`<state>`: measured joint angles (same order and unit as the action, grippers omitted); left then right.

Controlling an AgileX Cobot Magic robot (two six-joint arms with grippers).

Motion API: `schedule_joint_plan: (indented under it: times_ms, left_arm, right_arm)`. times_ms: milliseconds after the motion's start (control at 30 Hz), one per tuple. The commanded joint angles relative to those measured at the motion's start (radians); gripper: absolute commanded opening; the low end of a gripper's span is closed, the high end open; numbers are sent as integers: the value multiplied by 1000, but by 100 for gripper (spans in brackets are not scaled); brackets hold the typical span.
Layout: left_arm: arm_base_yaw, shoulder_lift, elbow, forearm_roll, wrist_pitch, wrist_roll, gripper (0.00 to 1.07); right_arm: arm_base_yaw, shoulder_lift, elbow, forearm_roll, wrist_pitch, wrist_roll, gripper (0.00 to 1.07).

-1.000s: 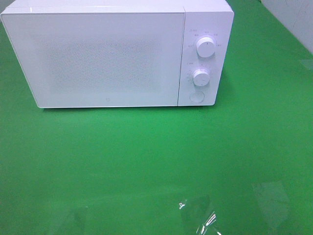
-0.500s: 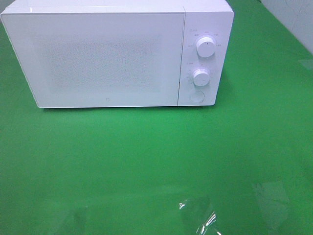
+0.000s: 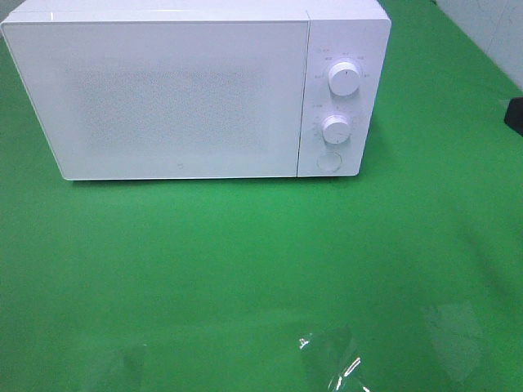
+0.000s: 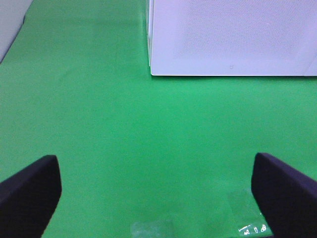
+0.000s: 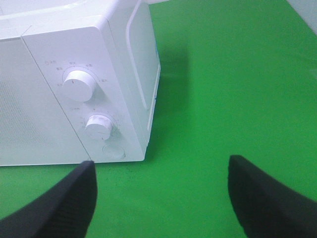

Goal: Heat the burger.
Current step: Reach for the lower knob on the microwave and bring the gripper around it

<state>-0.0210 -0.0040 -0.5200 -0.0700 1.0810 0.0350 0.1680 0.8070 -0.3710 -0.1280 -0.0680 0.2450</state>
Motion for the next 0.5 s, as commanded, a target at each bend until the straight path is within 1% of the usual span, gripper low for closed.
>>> schedule_joint_plan:
  times_ms: [33,67,100,133,167,200,233,267,300,333,367,400,433,467,500]
  left_arm:
    - [2,-17,3,-6,-11,-1,97]
    - [2,-17,3,-6,-11,-1,97]
    - [2,-17,3,-6,-11,-1,97]
    - [2,-17,3,-6,-11,-1,97]
    - [2,-17,3,-6,-11,-1,97]
    - [2,-17,3,-6,-11,-1,97]
    - [2,-17,3,-6,-11,-1,97]
    - [2,-17,3,-6,-11,-1,97]
    - [2,-17,3,-6,-11,-1,97]
    - [2,-17,3,-6,-11,-1,97]
    - [2,-17,3,-6,-11,-1,97]
    - [2,-17,3,-6,-11,-1,97]
    - [2,-17,3,-6,-11,-1,97]
    - [2,-17,3,-6,-11,-1,97]
    - [2,-17,3,-6,-11,-1,97]
  right_arm:
    - [-1,108,12,-7,-155,9,72]
    - [-1,108,12,-7,-155,9,72]
    - [-1,163,22,1,-238,9,72]
    - [-1,163,22,1,-238,9,72]
    - [-1,189,28,3,-287,9,72]
    - [-1,238,43,20,-380,4,72]
    - [-1,238,43,20,-380,4,72]
    - [-1,291,57,71,-475,-25,72]
    - [-1,291,57,71,-475,-25,72]
    - [0,339,63,134,-540,-79,72]
    - [0,339,63,134,-540,-79,72]
    - [0,391,65,200,-590,-154,72]
    - [0,416,66,229,-613,-200,72]
    - [0,416,66,229,-613,-200,72]
    - [1,459,66,272,-651,-278,72]
